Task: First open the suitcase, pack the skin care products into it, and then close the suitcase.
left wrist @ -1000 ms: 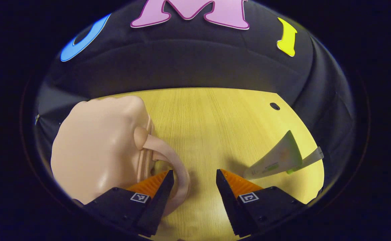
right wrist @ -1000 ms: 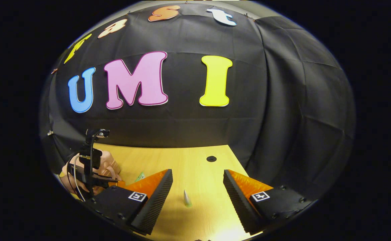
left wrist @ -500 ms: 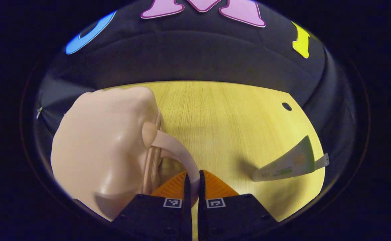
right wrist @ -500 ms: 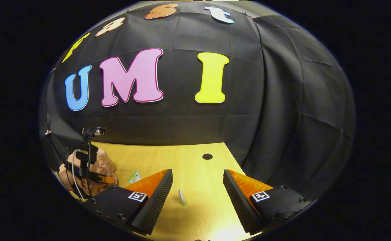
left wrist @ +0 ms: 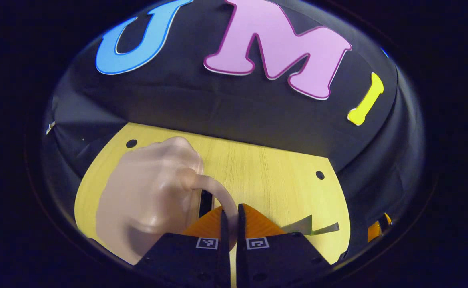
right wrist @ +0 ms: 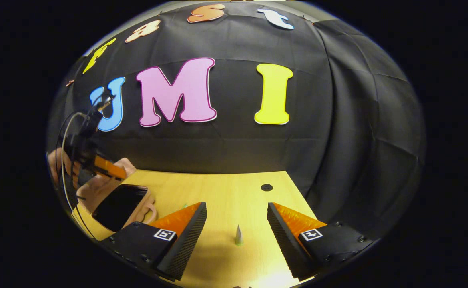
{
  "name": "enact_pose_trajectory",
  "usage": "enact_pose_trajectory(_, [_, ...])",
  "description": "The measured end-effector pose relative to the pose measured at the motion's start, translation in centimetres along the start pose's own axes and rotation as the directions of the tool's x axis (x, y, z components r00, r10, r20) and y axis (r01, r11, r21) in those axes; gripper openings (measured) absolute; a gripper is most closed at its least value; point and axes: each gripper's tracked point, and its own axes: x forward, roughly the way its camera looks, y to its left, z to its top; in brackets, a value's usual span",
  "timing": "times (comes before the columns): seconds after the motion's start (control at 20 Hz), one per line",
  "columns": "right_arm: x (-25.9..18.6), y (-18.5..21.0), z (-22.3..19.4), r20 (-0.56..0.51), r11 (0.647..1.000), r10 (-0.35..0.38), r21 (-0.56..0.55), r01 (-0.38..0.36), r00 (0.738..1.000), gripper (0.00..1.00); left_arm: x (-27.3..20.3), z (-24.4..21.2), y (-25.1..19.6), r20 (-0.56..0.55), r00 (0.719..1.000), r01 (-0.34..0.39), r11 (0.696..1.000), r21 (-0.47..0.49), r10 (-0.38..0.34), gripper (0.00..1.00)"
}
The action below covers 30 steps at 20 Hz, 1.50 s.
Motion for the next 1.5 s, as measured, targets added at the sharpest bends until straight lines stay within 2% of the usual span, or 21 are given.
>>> enact_pose_trajectory(0.1, [-0.2,0.7,0.1,-0.002,1.0,0.008,0.006,-0.008,1.0,0.96,-3.0,2.2,2.7,0.013,1.0,0.014,1.0,-0.008,-0.014,0.11])
enact_pose_trajectory(0.2, [-0.4,1.5,0.3,-0.004,1.0,0.016,0.009,-0.016,1.0,0.96,-5.6,4.3,7.0,0.006,1.0,0.016,1.0,0.024,-0.016,0.11])
enact_pose_trajectory(0.4, [-0.9,1.6,0.5,0.002,1.0,0.001,-0.018,-0.001,1.0,0.96,-8.8,9.0,18.3,0.042,0.991,-0.131,0.986,0.105,0.127,0.11])
enact_pose_trajectory(0.65, [-1.0,0.9,0.5,0.006,0.998,-0.064,-0.027,0.064,0.998,0.96,-9.0,9.7,32.3,0.083,0.95,-0.308,0.945,0.111,0.3,0.11])
enact_pose_trajectory(0.9, [-0.2,0.2,-0.5,0.013,0.99,-0.137,-0.035,0.137,0.99,0.96,-5.9,7.8,43.2,0.076,0.929,-0.366,0.93,0.037,0.363,0.11])
enact_pose_trajectory(1.0, [0.2,0.3,-1.3,-0.008,0.987,-0.157,-0.014,0.157,0.988,0.96,-3.5,6.5,46.0,0.045,0.928,-0.372,0.928,0.034,0.371,0.07])
enact_pose_trajectory(1.05, [0.3,0.6,-1.5,-0.007,0.987,-0.158,0.018,0.158,0.987,0.96,-2.4,5.5,47.2,0.023,0.928,-0.373,0.928,0.019,0.373,0.1])
enact_pose_trajectory(1.1, [0.5,1.0,-1.6,-0.003,0.986,-0.16,0.047,0.16,0.987,0.96,-1.2,4.6,48.5,0.003,0.925,-0.379,0.925,-0.001,0.379,0.07])
enact_pose_trajectory(1.15, [0.8,1.1,-2.0,-0.002,0.984,-0.166,0.063,0.166,0.986,0.96,0.1,3.9,49.7,-0.01,0.925,-0.38,0.925,-0.024,0.38,0.11])
enact_pose_trajectory(1.25, [1.2,1.2,-3.1,-0.007,0.984,-0.171,0.051,0.172,0.985,0.96,2.2,1.8,51.4,-0.034,0.919,-0.395,0.918,-0.042,0.393,0.11])
enact_pose_trajectory(1.4, [1.7,0.8,-3.9,-0.008,0.984,-0.176,0.023,0.177,0.984,0.96,3.8,-0.4,52.7,-0.05,0.897,-0.441,0.897,-0.021,0.439,0.11])
enact_pose_trajectory(1.5, [2.0,0.5,-3.8,0.0,0.984,-0.172,0.038,0.172,0.985,0.97,3.7,-1.0,52.6,-0.048,0.882,-0.468,0.883,0.03,0.469,0.14])
